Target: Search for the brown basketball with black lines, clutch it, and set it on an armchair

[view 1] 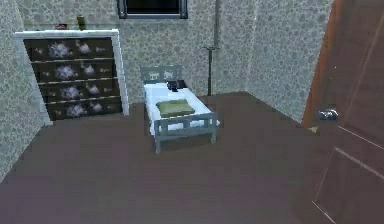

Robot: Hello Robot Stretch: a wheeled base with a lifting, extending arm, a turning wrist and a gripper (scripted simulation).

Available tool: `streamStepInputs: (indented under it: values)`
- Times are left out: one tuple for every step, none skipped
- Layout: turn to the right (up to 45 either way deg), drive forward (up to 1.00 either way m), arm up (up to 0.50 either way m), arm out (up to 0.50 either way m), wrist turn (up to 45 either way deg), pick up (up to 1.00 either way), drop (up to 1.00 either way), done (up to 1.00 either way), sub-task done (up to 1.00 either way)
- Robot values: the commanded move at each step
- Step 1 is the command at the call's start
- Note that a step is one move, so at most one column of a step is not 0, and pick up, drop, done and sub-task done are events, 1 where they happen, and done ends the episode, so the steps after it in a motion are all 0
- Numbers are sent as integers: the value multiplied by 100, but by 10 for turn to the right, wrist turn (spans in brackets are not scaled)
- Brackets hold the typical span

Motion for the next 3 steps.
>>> streamStepInputs:
  values:
    - [0,100,0,0,0,0,0,0,0]
    - [-150,0,0,0,0,0,0,0,0]
    - [0,15,0,0,0,0,0,0,0]
